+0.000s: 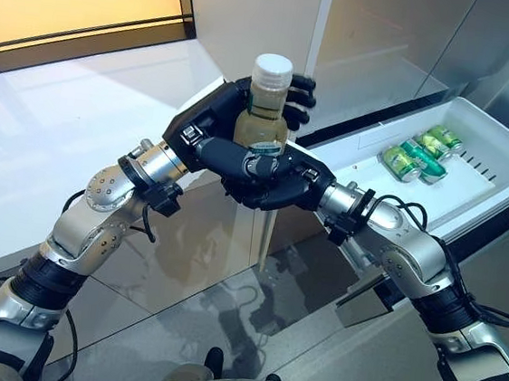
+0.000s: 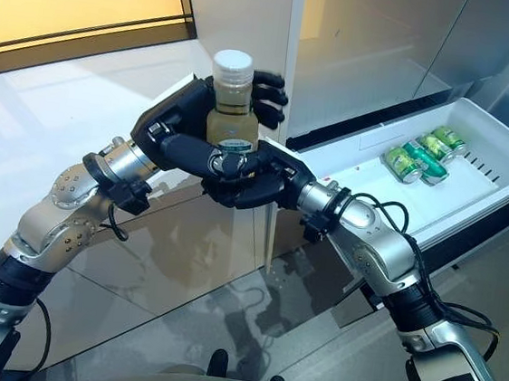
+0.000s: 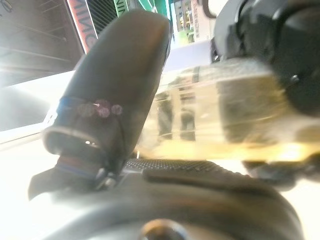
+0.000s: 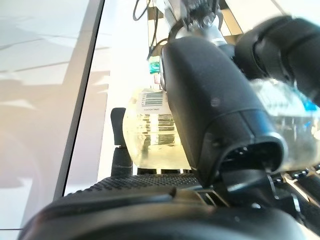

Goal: Put drinks into fridge and close the fridge

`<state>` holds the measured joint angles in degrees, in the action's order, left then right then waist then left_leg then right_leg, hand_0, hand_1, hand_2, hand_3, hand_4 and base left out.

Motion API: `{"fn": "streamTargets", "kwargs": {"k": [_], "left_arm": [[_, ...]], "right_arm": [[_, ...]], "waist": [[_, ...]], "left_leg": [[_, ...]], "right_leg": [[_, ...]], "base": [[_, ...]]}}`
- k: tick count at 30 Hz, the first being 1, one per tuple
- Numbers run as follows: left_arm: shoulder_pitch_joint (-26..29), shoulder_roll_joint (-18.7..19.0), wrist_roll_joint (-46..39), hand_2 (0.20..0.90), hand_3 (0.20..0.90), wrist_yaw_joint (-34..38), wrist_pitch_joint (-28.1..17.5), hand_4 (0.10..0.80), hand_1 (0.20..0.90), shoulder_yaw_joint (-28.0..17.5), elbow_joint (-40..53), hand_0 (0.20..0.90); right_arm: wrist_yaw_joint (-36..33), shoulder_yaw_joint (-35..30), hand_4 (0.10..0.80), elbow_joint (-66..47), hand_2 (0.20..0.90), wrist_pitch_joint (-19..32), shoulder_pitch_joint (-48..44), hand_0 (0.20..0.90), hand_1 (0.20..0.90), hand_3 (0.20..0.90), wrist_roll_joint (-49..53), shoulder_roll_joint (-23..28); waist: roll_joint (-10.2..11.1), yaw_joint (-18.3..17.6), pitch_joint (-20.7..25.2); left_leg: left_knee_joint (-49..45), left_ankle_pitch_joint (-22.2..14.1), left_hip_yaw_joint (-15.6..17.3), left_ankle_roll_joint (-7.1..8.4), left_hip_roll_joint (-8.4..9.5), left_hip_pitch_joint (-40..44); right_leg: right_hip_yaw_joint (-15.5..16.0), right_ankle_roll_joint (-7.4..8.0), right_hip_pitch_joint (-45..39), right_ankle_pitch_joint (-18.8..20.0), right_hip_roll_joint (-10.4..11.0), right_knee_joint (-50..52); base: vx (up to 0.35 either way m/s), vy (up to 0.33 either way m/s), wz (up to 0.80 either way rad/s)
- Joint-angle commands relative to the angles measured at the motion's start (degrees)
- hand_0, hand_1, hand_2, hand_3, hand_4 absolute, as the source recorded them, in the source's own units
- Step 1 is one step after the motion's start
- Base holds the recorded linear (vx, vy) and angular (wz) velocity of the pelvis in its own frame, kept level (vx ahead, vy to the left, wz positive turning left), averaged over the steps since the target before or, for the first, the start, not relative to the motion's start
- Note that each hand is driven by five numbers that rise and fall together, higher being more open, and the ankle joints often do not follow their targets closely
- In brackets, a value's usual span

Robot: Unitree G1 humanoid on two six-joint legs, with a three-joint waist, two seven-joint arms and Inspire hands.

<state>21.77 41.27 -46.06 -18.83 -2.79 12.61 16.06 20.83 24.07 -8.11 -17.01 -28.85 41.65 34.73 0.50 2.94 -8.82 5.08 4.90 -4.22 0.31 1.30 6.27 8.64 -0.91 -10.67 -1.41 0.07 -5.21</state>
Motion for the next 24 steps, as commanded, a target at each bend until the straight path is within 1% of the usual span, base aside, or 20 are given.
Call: {"fn": "streamTargets", "kwargs": {"k": [1,5,8,11,13,15,16,17,18,19,20,21,22,23,24], "left_arm": [[6.08,0.69,-1.23,0.9,0.9,1.19,-7.7,0.8,0.9,-4.3,3.0,0.9],[4.68,1.15,-0.65,0.9,0.9,1.53,-7.85,0.8,0.9,-6.29,2.73,0.9],[2.04,1.8,-2.83,0.9,0.9,-0.16,-5.31,0.8,0.9,-8.76,2.42,0.9],[0.03,1.87,-4.37,0.9,0.9,-1.12,-4.31,0.8,0.9,-10.35,2.41,0.9],[-2.34,2.0,-6.51,0.9,0.9,-3.11,-4.14,0.8,0.9,-12.06,2.08,0.9],[-3.44,1.65,-7.95,0.9,0.9,-4.38,-3.5,0.8,0.9,-12.83,2.3,0.9],[-4.2,1.38,-11.18,0.9,0.9,-6.62,-2.25,0.8,0.9,-13.39,2.52,0.9],[-4.97,0.43,-16.28,0.9,0.9,-9.29,0.66,0.8,0.9,-13.5,3.17,0.9],[-5.36,-0.29,-18.45,0.9,0.9,-10.09,2.3,0.8,0.9,-13.63,3.51,0.9],[-6.19,-1.85,-21.59,0.9,0.9,-11.61,5.11,0.8,0.9,-13.69,4.12,0.9],[-7.5,-4.81,-26.45,0.9,0.9,-13.5,9.71,0.8,0.9,-13.24,4.82,0.9],[-8.67,-7.27,-28.78,0.9,0.9,-15.27,12.17,0.8,0.9,-11.96,5.36,0.9],[-9.78,-9.18,-30.71,0.9,0.9,-16.68,14.3,0.8,0.9,-10.78,5.75,0.9],[-10.97,-10.74,-32.19,0.9,0.9,-18.42,15.08,0.8,0.9,-9.5,5.87,0.9],[-11.82,-11.66,-35.76,0.9,0.9,-19.32,17.03,0.8,0.9,-8.69,5.97,0.9]], "right_arm": [[0.44,-5.68,0.1,-3.49,0.3,8.85,-7.7,0.3,0.3,0.2,6.17,-2.96],[0.47,-7.24,0.1,-4.52,0.3,9.58,-7.01,0.3,0.3,0.2,6.27,-1.92],[0.7,-9.56,0.1,-5.82,0.3,10.92,-5.84,0.3,0.3,0.2,5.88,-0.79],[1.05,-10.95,0.1,-7.04,0.3,11.55,-5.0,0.3,0.3,0.2,5.5,0.14],[1.32,-12.9,0.1,-8.43,0.3,12.73,-4.19,0.3,0.3,0.2,5.55,1.87],[1.22,-13.9,0.1,-9.11,0.3,13.42,-3.85,0.3,0.3,0.2,5.45,2.42],[1.29,-14.88,0.1,-9.56,0.3,14.22,-3.57,0.3,0.3,0.2,5.03,2.85],[1.09,-15.76,0.1,-10.14,0.3,14.72,-3.29,0.3,0.3,0.2,4.8,3.22],[0.99,-16.1,0.1,-10.48,0.3,14.83,-3.1,0.3,0.3,0.2,4.55,3.23],[0.83,-16.64,0.1,-10.97,0.3,15.17,-2.72,0.3,0.3,0.2,3.91,3.18],[0.16,-17.36,0.1,-11.65,0.3,15.77,-2.24,0.3,0.3,0.2,2.79,3.07],[-0.65,-17.72,0.1,-12.41,0.3,15.9,-2.06,0.3,0.3,0.2,2.22,2.98],[-1.29,-18.05,0.1,-12.97,0.3,15.87,-2.0,0.3,0.3,0.2,1.65,3.08],[-1.76,-18.45,0.1,-13.38,0.3,15.92,-1.9,0.3,0.3,0.2,1.83,3.73],[-2.4,-18.78,0.1,-13.67,0.3,15.93,-1.72,0.3,0.3,0.2,2.04,4.37]], "waist": [[0.91,-0.05,7.77],[0.94,0.03,7.82],[0.98,0.1,7.91],[0.98,0.07,7.89],[0.97,0.01,7.83],[0.97,0.01,7.77],[0.98,0.0,7.73],[1.04,-0.08,7.71],[1.07,-0.12,7.76],[1.09,-0.2,7.79],[1.15,-0.4,7.8],[1.22,-0.63,7.79],[1.25,-0.82,7.73],[1.32,-1.04,7.59],[1.34,-1.15,7.53]], "left_leg": [[-0.18,-6.2,0.12,-1.89,2.75,2.43],[-0.14,-6.19,0.06,-1.89,2.68,2.38],[-0.17,-6.14,0.0,-1.84,2.65,2.21],[-0.14,-6.1,0.0,-1.8,2.62,2.12],[-0.2,-6.11,0.11,-1.81,2.59,2.12],[-0.22,-6.12,0.11,-1.82,2.57,2.14],[-0.21,-6.19,0.15,-1.85,2.55,2.17],[-0.23,-6.23,0.07,-1.88,2.59,2.17],[-0.21,-5.95,0.07,-1.87,2.61,1.95],[-0.23,-5.98,0.08,-1.84,2.58,1.92],[-0.2,-6.08,0.18,-1.86,2.56,1.98],[-0.18,-6.12,0.22,-1.89,2.57,1.93],[-0.18,-6.19,0.24,-1.93,2.59,1.96],[-0.18,-6.3,0.31,-2.0,2.61,2.07],[-0.16,-6.4,0.38,-2.04,2.6,2.17]], "right_leg": [[-1.59,4.07,2.17,2.52,1.64,1.17],[-1.55,4.04,2.17,2.49,1.6,1.13],[-1.59,4.07,2.3,2.5,1.52,1.17],[-1.66,4.07,2.39,2.52,1.46,1.16],[-1.66,4.03,2.42,2.49,1.46,1.22],[-1.66,3.99,2.4,2.47,1.45,1.26],[-1.6,4.0,2.37,2.46,1.5,1.22],[-1.72,4.0,2.39,2.5,1.46,1.22],[-1.79,3.99,2.68,2.69,1.48,1.33],[-1.86,3.99,2.76,2.68,1.48,1.4],[-1.96,4.04,2.85,2.71,1.49,1.45],[-2.2,4.02,2.99,2.77,1.46,1.47],[-2.34,4.03,3.13,2.81,1.46,1.58],[-2.47,4.01,3.13,2.85,1.46,1.6],[-2.58,4.0,3.14,2.88,1.45,1.59]], "base": [[0.0,0.0,0.0],[0.0,0.0,0.0],[0.0,0.0,0.0],[0.0,0.0,0.0],[0.0,0.0,0.0],[0.0,0.0,0.0],[0.0,0.0,0.0],[-0.03,0.015,-0.01],[0.0,0.0,0.0],[0.0,0.0,0.0],[0.0,0.0,0.0],[0.0,0.0,0.0],[0.0,0.0,0.0],[0.0,0.0,0.0],[0.0,0.0,0.0]]}}
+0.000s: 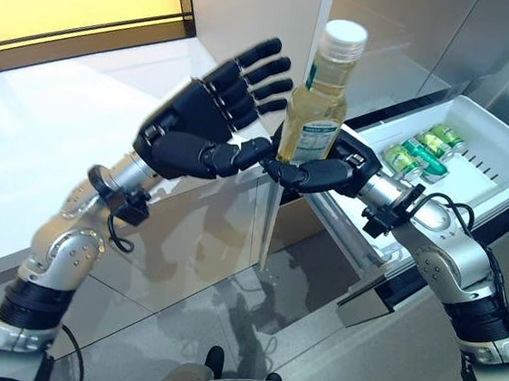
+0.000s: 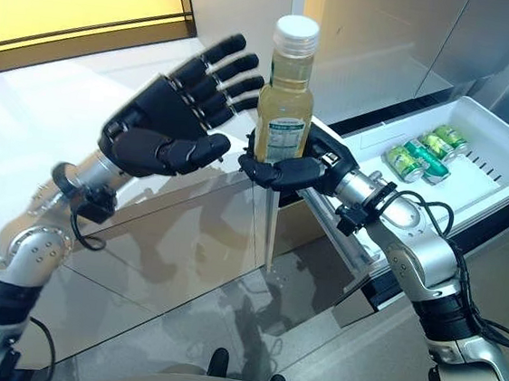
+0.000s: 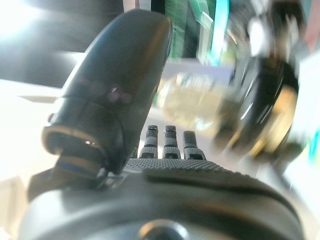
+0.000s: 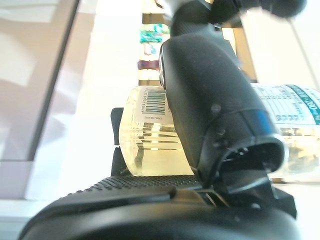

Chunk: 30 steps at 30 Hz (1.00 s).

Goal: Put drinks into fridge and close the fridge

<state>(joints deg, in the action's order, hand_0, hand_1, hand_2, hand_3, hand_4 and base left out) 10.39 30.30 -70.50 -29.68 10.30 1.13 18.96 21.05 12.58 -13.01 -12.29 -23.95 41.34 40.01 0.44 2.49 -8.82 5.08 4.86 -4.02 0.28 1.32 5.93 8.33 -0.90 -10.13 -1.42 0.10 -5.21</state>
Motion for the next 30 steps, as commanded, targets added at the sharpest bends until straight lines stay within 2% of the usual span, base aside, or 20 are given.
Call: {"fn": "streamTargets", "kwargs": {"k": [1,2,3,5,8,12,15,20,25,26,27,29,30], "left_arm": [[-0.91,-1.79,-12.07,0.9,0.9,-9.37,4.86,0.8,0.9,3.43,2.78,0.9],[-1.97,-4.55,-16.13,0.9,0.9,-15.44,7.71,0.8,0.9,4.79,1.71,0.9],[-2.26,-5.0,-17.4,0.9,0.9,-15.79,8.23,0.8,0.9,5.29,1.91,0.9],[-4.01,-8.86,-27.56,0.9,0.9,-17.7,13.01,0.8,0.9,9.6,1.24,0.9],[-5.83,-12.15,-34.63,0.9,0.9,-16.35,16.38,0.8,0.9,13.86,-0.77,0.9],[-9.28,-13.24,-40.24,0.9,0.9,-18.26,22.87,0.8,0.9,15.79,-3.27,0.9],[-10.9,-13.09,-39.08,0.9,0.9,-19.55,25.04,0.8,0.9,16.2,-3.91,0.9],[-15.08,-13.1,-28.79,0.9,0.9,-20.7,27.71,0.8,0.9,15.21,-9.0,0.9],[-19.82,-14.87,-12.38,0.9,0.9,-26.92,27.25,0.8,0.9,11.6,-23.03,0.9],[-21.07,-15.82,-3.71,0.9,0.9,-30.67,25.01,0.8,0.9,10.32,-28.68,0.9],[-21.73,-15.93,0.21,0.9,0.9,-31.14,21.91,0.8,0.9,9.84,-31.35,0.9],[-22.41,-16.44,5.3,0.9,0.9,-32.58,19.66,0.8,0.9,9.14,-34.89,0.9],[-22.96,-16.66,9.32,0.9,0.9,-33.49,16.79,0.8,0.9,8.41,-37.88,0.9]], "right_arm": [[-2.91,-7.36,0.1,-8.77,0.3,11.17,-6.73,0.3,0.3,0.2,2.48,-0.71],[-3.86,-7.94,0.1,-8.85,0.3,10.81,-6.93,0.3,0.3,0.2,2.8,0.02],[-3.87,-8.11,0.1,-8.85,0.3,10.76,-6.93,0.3,0.3,0.2,2.9,0.11],[-5.06,-8.35,0.1,-8.78,0.3,10.18,-7.42,0.3,0.3,0.2,3.42,0.57],[-5.8,-8.62,0.1,-8.69,0.3,9.81,-8.13,0.3,0.3,0.2,4.45,2.02],[-5.22,-10.4,0.1,-8.02,0.3,9.45,-7.69,0.3,0.3,0.2,4.13,2.26],[-5.07,-11.28,0.1,-8.02,0.3,9.75,-6.92,0.3,0.3,0.2,3.69,2.39],[-4.63,-13.44,0.1,-8.26,0.3,10.83,-4.79,0.3,0.3,0.2,3.89,3.59],[-3.19,-16.67,0.1,-7.05,0.3,11.67,-2.26,0.3,0.3,0.2,4.19,4.62],[-3.06,-17.73,0.1,-6.48,0.3,11.6,-1.7,0.3,0.3,0.2,4.93,5.47],[-3.04,-18.12,0.1,-6.02,0.3,11.76,-1.28,0.3,0.3,0.2,5.24,5.81],[-2.98,-18.88,0.1,-5.59,0.3,11.68,-0.54,0.3,0.3,0.2,5.46,6.3],[-2.73,-19.72,0.1,-5.43,0.3,11.53,0.56,0.3,0.3,0.2,6.23,6.7]], "waist": [[1.42,-0.79,7.48],[1.54,-1.11,7.39],[1.56,-1.17,7.33],[1.84,-1.61,7.16],[2.2,-1.94,6.85],[2.63,-1.97,6.69],[2.78,-1.99,6.57],[2.83,-1.96,6.18],[2.99,-1.8,6.06],[3.04,-1.79,6.09],[3.05,-1.82,6.13],[3.07,-1.81,6.19],[3.08,-1.97,6.25]], "left_leg": [[-0.19,-6.65,0.19,-2.05,2.58,2.71],[-0.16,-6.92,0.51,-2.18,2.61,2.95],[-0.16,-6.95,0.53,-2.18,2.6,2.96],[-0.17,-7.14,0.57,-2.16,2.66,2.95],[-0.1,-7.31,0.67,-2.21,2.68,2.99],[-0.08,-7.53,0.85,-2.11,2.66,2.79],[-0.08,-7.54,1.07,-2.07,2.6,2.58],[-0.08,-7.25,1.54,-1.91,2.38,2.06],[-0.08,-7.02,1.91,-1.86,2.3,1.62],[-0.08,-6.97,2.11,-1.87,2.27,1.52],[-0.08,-6.91,2.21,-1.86,2.23,1.43],[-0.08,-6.89,2.33,-1.89,2.23,1.35],[-0.08,-6.77,2.5,-1.86,2.19,1.24]], "right_leg": [[-2.37,3.97,2.41,2.75,1.37,1.54],[-2.56,3.91,2.38,2.77,1.37,1.59],[-2.61,3.88,2.4,2.78,1.37,1.61],[-2.98,3.67,2.64,2.89,1.27,1.83],[-3.1,3.58,2.8,3.02,1.28,1.86],[-3.04,3.65,3.01,3.15,1.34,1.87],[-3.17,3.7,3.19,3.27,1.31,1.87],[-3.39,3.79,3.73,3.48,1.19,2.0],[-3.5,3.91,4.04,3.66,1.13,1.84],[-3.48,3.95,4.14,3.73,1.15,1.77],[-3.55,3.94,4.22,3.75,1.14,1.73],[-3.53,3.97,4.28,3.8,1.13,1.63],[-3.65,4.03,4.37,3.89,1.13,1.59]], "base": [[-0.005,0.014,-0.03],[-0.003,0.01,-0.05],[-0.027,0.009,-0.05],[-0.025,-0.003,-0.06],[-0.006,-0.003,-0.02],[-0.009,-0.005,-0.02],[-0.02,-0.004,-0.01],[-0.02,-0.001,-0.04],[0.0,0.0,0.0],[0.0,0.0,0.0],[0.0,0.0,0.0],[0.0,0.0,0.0],[0.007,0.017,-0.03]]}}
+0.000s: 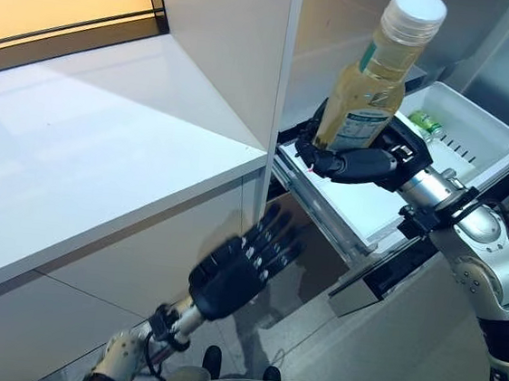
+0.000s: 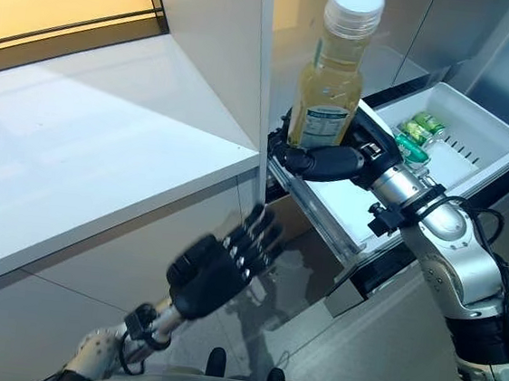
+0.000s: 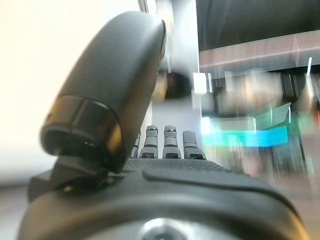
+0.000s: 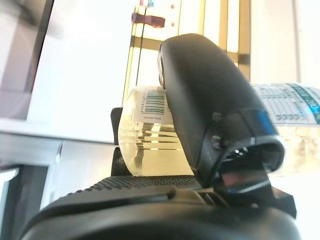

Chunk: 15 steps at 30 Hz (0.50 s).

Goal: Put drinks into fridge and close the fridge

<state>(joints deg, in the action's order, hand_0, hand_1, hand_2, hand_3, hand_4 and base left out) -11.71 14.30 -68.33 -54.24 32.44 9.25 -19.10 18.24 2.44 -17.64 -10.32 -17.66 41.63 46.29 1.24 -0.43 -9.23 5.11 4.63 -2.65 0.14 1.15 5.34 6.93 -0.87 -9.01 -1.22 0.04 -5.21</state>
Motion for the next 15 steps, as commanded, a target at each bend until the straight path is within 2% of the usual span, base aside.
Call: {"fn": "streamTargets", "kwargs": {"k": [1,3,5,9,10,15], "left_arm": [[-1.17,-1.04,9.77,0.9,0.9,-8.73,-7.91,0.8,0.9,-0.26,-1.71,0.9],[-1.79,-1.03,11.57,0.9,0.9,-5.95,-10.9,0.8,0.9,-1.03,-4.08,0.9],[-2.03,-0.52,16.14,0.9,0.9,0.8,-16.11,0.8,0.9,-2.48,-7.88,0.9],[-2.24,2.17,24.73,0.9,0.9,9.56,-26.43,0.8,0.9,-1.03,-13.82,0.9],[-2.1,2.62,25.02,0.9,0.9,11.39,-26.66,0.8,0.9,-0.87,-14.75,0.9],[-1.51,2.65,34.49,0.9,0.9,19.84,-37.56,0.8,0.9,-0.26,-21.52,0.9]], "right_arm": [[0.15,-10.11,0.1,-0.72,0.3,9.27,-5.02,0.3,0.3,0.2,6.5,0.75],[0.54,-11.3,0.1,-0.4,0.3,8.57,-3.28,0.3,0.3,0.2,7.88,1.15],[1.33,-13.89,0.1,-0.77,0.3,7.46,0.36,0.3,0.3,0.2,8.76,1.02],[1.39,-17.68,0.1,-1.29,0.3,6.07,5.87,0.3,0.3,0.2,8.48,1.35],[1.57,-18.61,0.1,-0.94,0.3,5.56,7.12,0.3,0.3,0.2,7.99,1.48],[1.87,-21.63,0.1,-0.12,0.3,5.93,12.09,0.3,0.3,0.2,4.47,0.78]], "waist": [[2.28,0.85,6.71],[2.31,0.69,6.72],[2.42,0.19,6.68],[2.49,-0.84,6.61],[2.49,-1.1,6.51],[2.6,-1.96,6.05]], "left_leg": [[-0.11,-6.49,1.26,-1.7,2.28,1.76],[-0.11,-6.47,1.41,-1.68,2.23,1.57],[-0.11,-6.4,1.8,-1.58,2.13,1.35],[-0.11,-6.16,2.82,-1.56,1.96,0.97],[-0.11,-6.14,3.1,-1.56,1.9,0.95],[-0.11,-6.59,4.29,-1.58,1.6,1.1]], "right_leg": [[-2.33,4.0,3.3,3.7,1.19,1.54],[-2.49,4.05,3.48,3.7,1.11,1.5],[-2.58,4.15,3.91,3.69,1.09,1.69],[-3.13,4.24,4.61,3.74,0.83,1.86],[-3.29,4.31,4.7,3.76,0.75,1.88],[-3.82,4.58,4.92,3.39,0.34,2.04]], "base": [[0.009,0.021,-0.05],[0.008,0.018,-0.07],[0.01,0.014,-0.06],[0.002,0.005,-0.01],[0.01,0.025,-0.06],[0.041,0.016,-0.11]]}}
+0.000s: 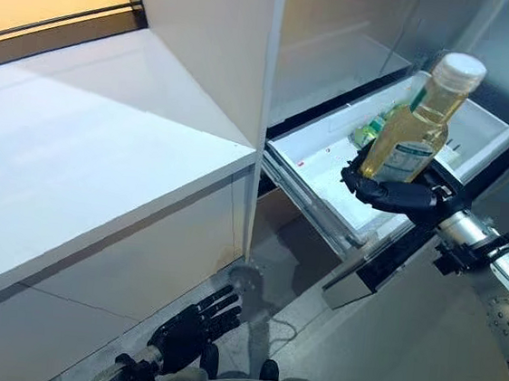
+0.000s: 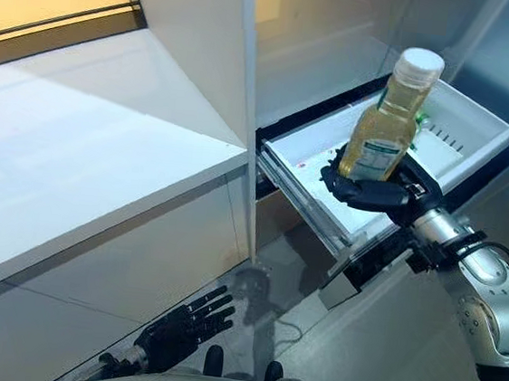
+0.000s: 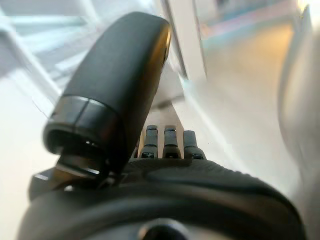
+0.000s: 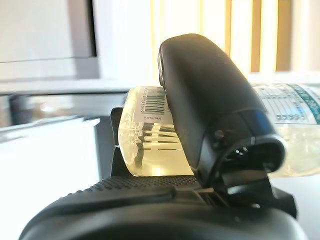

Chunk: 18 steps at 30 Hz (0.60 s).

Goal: Put drinks into fridge and close the fridge

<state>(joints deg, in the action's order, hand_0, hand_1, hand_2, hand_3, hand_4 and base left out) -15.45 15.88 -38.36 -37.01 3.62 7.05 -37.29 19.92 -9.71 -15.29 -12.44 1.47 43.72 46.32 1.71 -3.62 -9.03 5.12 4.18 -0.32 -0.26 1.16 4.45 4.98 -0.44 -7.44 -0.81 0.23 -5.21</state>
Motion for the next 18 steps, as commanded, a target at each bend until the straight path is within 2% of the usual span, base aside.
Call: {"fn": "streamTargets", "kwargs": {"k": [1,4,6,9,13,18], "left_arm": [[2.52,0.95,5.11,0.9,0.9,4.55,-9.44,0.8,0.9,1.63,-4.58,0.9],[3.33,0.04,7.49,0.9,0.9,9.42,-13.27,0.8,0.9,0.98,-8.19,0.9],[4.14,-0.62,11.8,0.9,0.9,14.79,-17.21,0.8,0.9,-0.09,-11.79,0.9],[5.06,-0.87,15.37,0.9,0.9,24.68,-20.0,0.8,0.9,-1.23,-16.06,0.9],[6.1,-0.1,21.1,0.9,0.9,33.97,-19.19,0.8,0.9,-3.52,-19.72,0.9],[5.86,0.98,23.84,0.9,0.9,36.66,-17.28,0.8,0.9,-3.87,-23.04,0.9]], "right_arm": [[-0.73,-10.05,0.1,-2.37,0.3,9.16,-6.35,0.3,0.3,0.2,0.12,0.66],[-1.43,-10.7,0.1,-1.65,0.3,12.2,-6.14,0.3,0.3,0.2,-4.78,0.82],[-3.66,-10.99,0.1,-0.86,0.3,12.86,-6.98,0.3,0.3,0.2,-9.46,1.49],[-7.19,-9.8,0.1,2.03,0.3,13.7,-9.39,0.3,0.3,0.2,-16.01,3.56],[-10.16,-7.71,0.1,7.48,0.3,12.95,-13.92,0.3,0.3,0.2,-21.66,7.86],[-9.51,-2.98,0.1,14.75,0.3,11.74,-20.51,0.3,0.3,0.2,-24.05,12.3]], "waist": [[2.27,1.12,5.73],[2.67,1.18,5.52],[3.15,1.4,5.31],[3.77,2.04,5.21],[4.61,3.21,5.24],[5.46,4.98,5.11]], "left_leg": [[-0.12,-6.13,2.14,-1.19,1.55,1.94],[-0.12,-6.21,2.34,-1.2,1.51,1.81],[-0.12,-6.3,2.46,-1.1,1.46,1.8],[-0.12,-6.28,2.45,-1.05,1.44,1.73],[-0.28,-6.25,2.28,-0.87,1.42,1.6],[-0.51,-6.28,1.58,-0.86,1.54,1.7]], "right_leg": [[-1.85,4.21,3.43,3.03,0.13,2.04],[-1.91,4.26,3.63,3.02,-0.01,2.07],[-1.77,4.25,3.58,2.99,-0.11,1.98],[-1.52,4.17,3.39,3.07,-0.23,1.63],[-1.01,4.14,3.15,2.99,-0.22,1.39],[-0.11,4.01,2.57,2.8,-0.24,1.22]], "base": [[0.031,0.004,-0.06],[0.021,-0.006,-0.02],[0.048,-0.022,-0.04],[0.048,-0.025,-0.02],[0.06,-0.027,0.0],[0.078,-0.026,0.01]]}}
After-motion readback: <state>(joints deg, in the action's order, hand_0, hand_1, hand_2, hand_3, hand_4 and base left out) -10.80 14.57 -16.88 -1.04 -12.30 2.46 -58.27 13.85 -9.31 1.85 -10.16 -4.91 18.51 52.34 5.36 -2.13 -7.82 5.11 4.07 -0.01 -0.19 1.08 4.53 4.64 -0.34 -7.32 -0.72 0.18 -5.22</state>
